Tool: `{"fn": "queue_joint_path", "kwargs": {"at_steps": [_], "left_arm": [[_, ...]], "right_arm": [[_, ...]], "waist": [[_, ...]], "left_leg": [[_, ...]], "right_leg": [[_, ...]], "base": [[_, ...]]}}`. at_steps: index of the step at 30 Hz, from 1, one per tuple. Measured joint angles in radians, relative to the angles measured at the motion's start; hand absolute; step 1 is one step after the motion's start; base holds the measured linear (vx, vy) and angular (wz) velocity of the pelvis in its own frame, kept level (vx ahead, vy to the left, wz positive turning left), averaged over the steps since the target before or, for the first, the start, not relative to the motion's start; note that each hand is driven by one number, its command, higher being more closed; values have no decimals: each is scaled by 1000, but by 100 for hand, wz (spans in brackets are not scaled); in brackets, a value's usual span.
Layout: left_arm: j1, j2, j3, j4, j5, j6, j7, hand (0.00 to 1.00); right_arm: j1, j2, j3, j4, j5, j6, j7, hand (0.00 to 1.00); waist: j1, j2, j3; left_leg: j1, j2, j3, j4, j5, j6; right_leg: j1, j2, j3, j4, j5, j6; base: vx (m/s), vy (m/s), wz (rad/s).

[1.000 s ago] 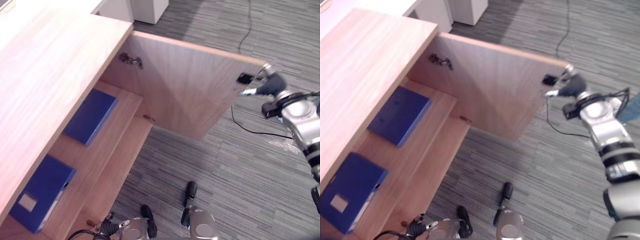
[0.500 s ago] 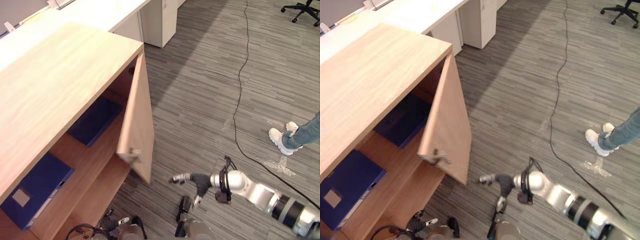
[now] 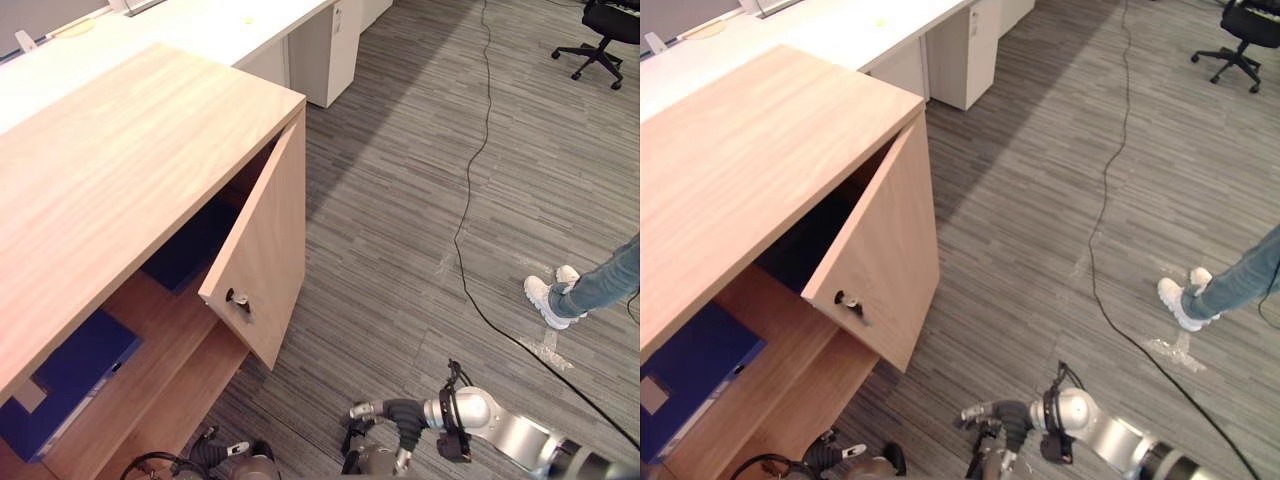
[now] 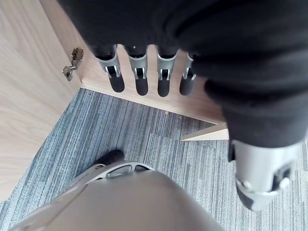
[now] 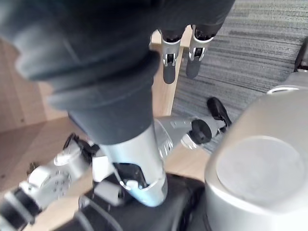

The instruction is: Walk over to the cabinet, pick up the folder, carry it to the office cabinet, place the folder inside the office cabinet, then close the office cabinet door

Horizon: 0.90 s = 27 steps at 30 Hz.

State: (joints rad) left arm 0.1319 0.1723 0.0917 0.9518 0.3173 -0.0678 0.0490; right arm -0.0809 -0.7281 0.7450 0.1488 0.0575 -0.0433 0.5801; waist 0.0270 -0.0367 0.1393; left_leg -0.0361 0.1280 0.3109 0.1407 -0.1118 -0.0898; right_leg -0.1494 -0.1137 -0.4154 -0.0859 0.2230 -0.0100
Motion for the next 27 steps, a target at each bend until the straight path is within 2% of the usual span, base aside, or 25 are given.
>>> {"fn": "queue_joint_path", "kwargs": {"at_steps": [1, 2, 4, 5, 6, 7, 8, 9, 11, 12, 14, 15, 16, 17, 18, 20, 21, 22, 25, 27], "left_arm": [[-1, -1, -6, -1, -4, 0, 1, 0], [-1, -1, -11, -1, -5, 0, 2, 0], [-1, -8, -19, -12, -10, 2, 12, 0], [0, -9, -19, -16, -12, 2, 17, 0], [1, -15, -18, -21, -13, 3, 31, 0], [3, -19, -17, -22, -14, 7, 49, 0], [3, -22, -15, -22, -15, 9, 57, 0], [7, -28, -12, -22, -18, 12, 69, 0], [16, -48, 6, -22, -33, 12, 82, 0], [20, -54, 11, -22, -35, 12, 84, 0], [39, -59, 14, -19, -35, 13, 88, 0], [51, -61, 17, -18, -35, 18, 89, 0], [59, -61, 25, -17, -40, 21, 90, 0], [72, -62, 32, -13, -61, 24, 99, 0], [79, -59, 46, -12, -77, 28, 105, 0], [80, -60, 72, -7, -89, 34, 114, 0], [79, -66, 91, 3, -93, 38, 118, 0], [83, -71, 117, 4, -94, 41, 119, 0], [85, -85, 179, 31, -100, 42, 121, 0], [85, -85, 188, 33, -117, 42, 122, 0]], "right_arm": [[-2, 88, -71, 102, -52, 0, -58, 0], [-3, 133, -115, 156, -76, -1, -91, 0], [-9, 301, -315, 366, -203, -6, -239, 0], [-12, 338, -368, 418, -242, -6, -279, 0], [-20, 402, -475, 527, -309, -7, -347, 0], [-27, 447, -570, 612, -384, 4, -429, 0], [-25, 466, -618, 646, -414, 11, -469, 0], [-10, 500, -720, 714, -449, 25, -528, 0], [32, 535, -881, 806, -424, 63, -609, 0], [48, 541, -924, 830, -408, 70, -626, 0], [112, 560, -1013, 888, -337, 98, -663, 0], [139, 583, -1049, 910, -296, 106, -680, 0], [148, 595, -1079, 906, -274, 107, -692, 0], [158, 614, -1101, 911, -252, 112, -698, 0], [166, 642, -1124, 915, -233, 116, -700, 0], [170, 680, -1152, 915, -216, 121, -695, 0], [169, 688, -1163, 919, -196, 122, -690, 0], [167, 705, -1184, 926, -191, 122, -688, 0], [157, 730, -1198, 928, -156, 120, -671, 0], [150, 736, -1197, 933, -156, 120, -665, 0]], "waist": [[0, 1, -1], [0, 1, -1], [-4, 3, -2], [-4, 3, -2], [-3, 5, -3], [-1, 8, -5], [-1, 10, -6], [-3, 16, -9], [-7, 33, -17], [-9, 41, -21], [-24, 45, -24], [-23, 45, -25], [-24, 42, -27], [-21, 35, -34], [-21, 33, -36], [-17, 21, -45], [-10, 10, -50], [-3, -4, -59], [12, -19, -64], [13, -24, -62]], "left_leg": [[-1, 0, -4, -2, 2, 0], [-1, 0, -7, -3, 3, 0], [3, -4, -32, -17, 14, -2], [3, -7, -38, -18, 15, -2], [4, -10, -51, -18, 16, -1], [8, -14, -62, -19, 16, 0], [12, -18, -73, -21, 17, 1], [22, -27, -95, -29, 19, 5], [39, -45, -147, -35, 14, 17], [43, -52, -162, -34, 6, 25], [75, -86, -240, -46, 14, 49], [91, -104, -274, -50, 21, 57], [94, -111, -291, -48, 22, 58], [95, -117, -325, -43, 25, 62], [86, -114, -365, -29, 26, 63], [61, -111, -414, -15, 27, 60], [47, -111, -440, -8, 27, 51], [37, -111, -455, -4, 26, 40], [35, -90, -454, -1, 20, 8], [37, -78, -456, -4, 19, -6]], "right_leg": [[0, -3, -4, 0, 0, 0], [1, -6, -8, 0, -1, 1], [14, -11, -33, 0, -4, 5], [17, -12, -39, 0, -6, 7], [27, -17, -51, 0, -8, 11], [35, -23, -64, 0, -11, 15], [42, -27, -76, 0, -13, 17], [65, -37, -102, 1, -20, 26], [102, -70, -162, 41, -62, 62], [97, -94, -178, 92, -92, 73], [84, -206, -205, 333, -183, 86], [57, -259, -161, 465, -195, 74], [44, -274, -119, 511, -193, 71], [22, -279, -25, 570, -184, 57], [17, -263, 50, 569, -194, 63], [45, -226, 98, 512, -204, 77], [80, -211, 96, 451, -209, 85], [120, -194, 88, 390, -227, 112], [183, -157, 65, 280, -265, 161], [208, -137, 58, 234, -291, 162]], "base": [[-14, 29, 7], [-11, 25, 17], [-5, 25, 29], [5, 35, 33], [10, 53, 31], [16, 59, 34], [37, 69, 44], [56, 85, 57], [90, 119, 79], [127, 165, 99], [147, 178, 116], [134, 171, 99], [146, 217, 93], [104, 139, 96], [133, 111, 106], [103, 12, 87], [92, -68, 69], [90, -92, 52], [25, -174, -1], [-40, -203, -6]]}}
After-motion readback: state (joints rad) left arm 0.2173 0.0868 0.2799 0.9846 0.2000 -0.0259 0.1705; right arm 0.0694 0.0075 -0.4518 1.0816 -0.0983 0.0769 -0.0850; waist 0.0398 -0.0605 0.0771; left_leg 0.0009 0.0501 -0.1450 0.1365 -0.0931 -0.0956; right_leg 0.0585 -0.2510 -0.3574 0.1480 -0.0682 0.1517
